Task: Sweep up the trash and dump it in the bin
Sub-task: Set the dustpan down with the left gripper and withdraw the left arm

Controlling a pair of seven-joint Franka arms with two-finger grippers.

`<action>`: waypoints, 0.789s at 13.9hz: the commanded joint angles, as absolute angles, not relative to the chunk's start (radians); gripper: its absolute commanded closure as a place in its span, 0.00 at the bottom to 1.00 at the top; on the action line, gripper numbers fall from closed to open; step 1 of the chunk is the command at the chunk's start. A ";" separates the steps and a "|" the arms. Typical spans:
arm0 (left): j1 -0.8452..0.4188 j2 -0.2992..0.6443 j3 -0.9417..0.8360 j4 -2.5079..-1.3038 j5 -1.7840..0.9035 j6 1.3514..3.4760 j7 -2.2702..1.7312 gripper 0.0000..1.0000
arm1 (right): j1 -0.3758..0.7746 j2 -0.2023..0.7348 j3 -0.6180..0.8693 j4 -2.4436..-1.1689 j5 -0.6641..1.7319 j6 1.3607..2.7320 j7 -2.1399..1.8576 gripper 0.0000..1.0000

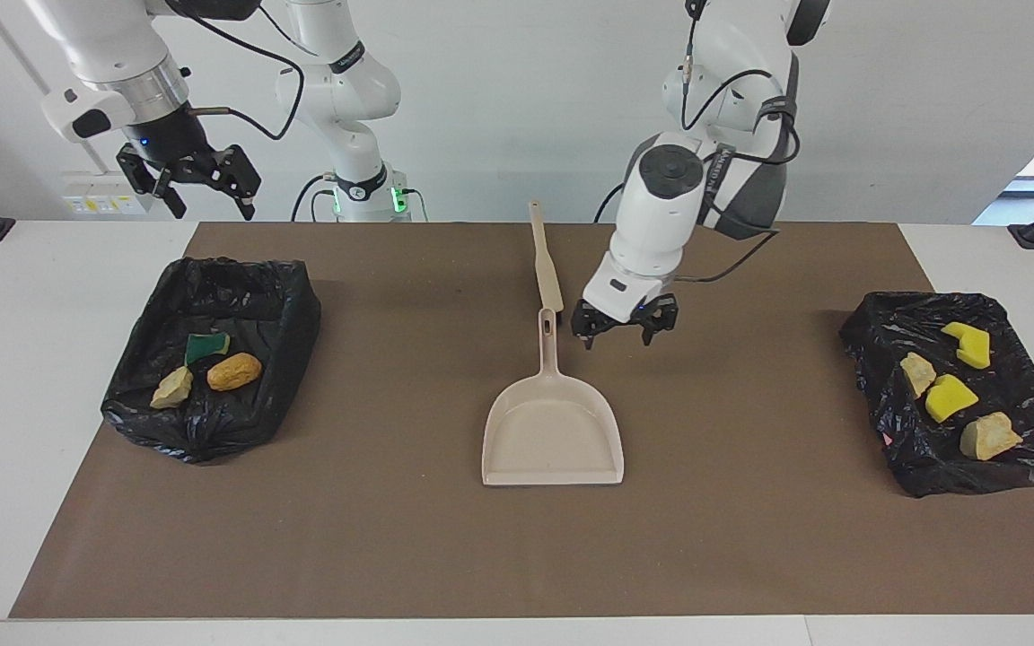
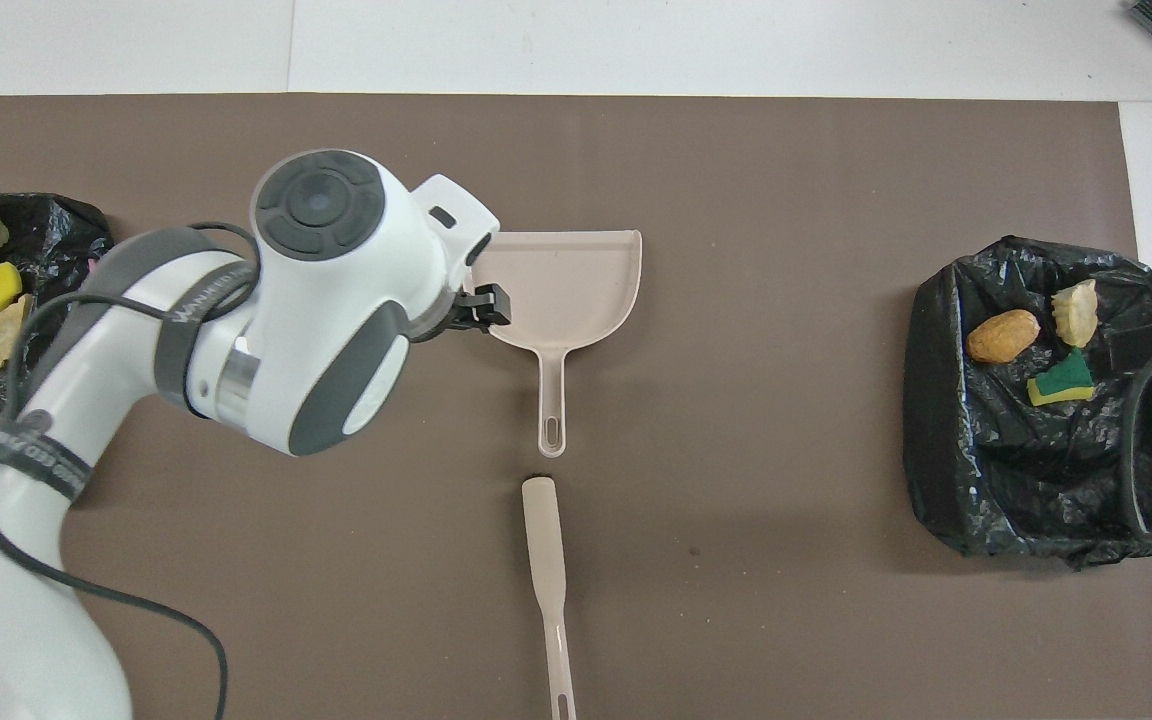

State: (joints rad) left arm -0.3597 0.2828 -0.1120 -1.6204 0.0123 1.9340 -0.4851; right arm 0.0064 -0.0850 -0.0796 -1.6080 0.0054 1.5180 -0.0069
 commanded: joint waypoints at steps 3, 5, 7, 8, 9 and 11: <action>-0.165 0.204 -0.118 -1.629 -0.032 1.858 -0.206 0.00 | 0.002 -0.097 -0.077 -1.615 0.012 1.509 -0.025 0.00; -0.095 0.169 -0.117 -1.629 -0.032 1.809 -0.083 0.00 | 0.002 -0.097 -0.077 -1.615 0.014 1.509 -0.025 0.00; -0.036 0.123 -0.117 -1.629 -0.032 1.744 0.019 0.00 | 0.002 -0.097 -0.077 -1.615 0.014 1.509 -0.025 0.00; -0.022 0.094 -0.115 -1.631 -0.031 1.714 0.043 0.00 | 0.002 -0.097 -0.077 -1.615 0.014 1.509 -0.025 0.00; -0.014 0.072 -0.115 -1.629 -0.023 1.680 0.057 0.00 | 0.002 -0.097 -0.077 -1.615 0.012 1.509 -0.025 0.00; -0.009 0.045 -0.115 -1.612 -0.015 1.631 0.061 0.00 | 0.002 -0.097 -0.077 -1.615 0.012 1.509 -0.025 0.00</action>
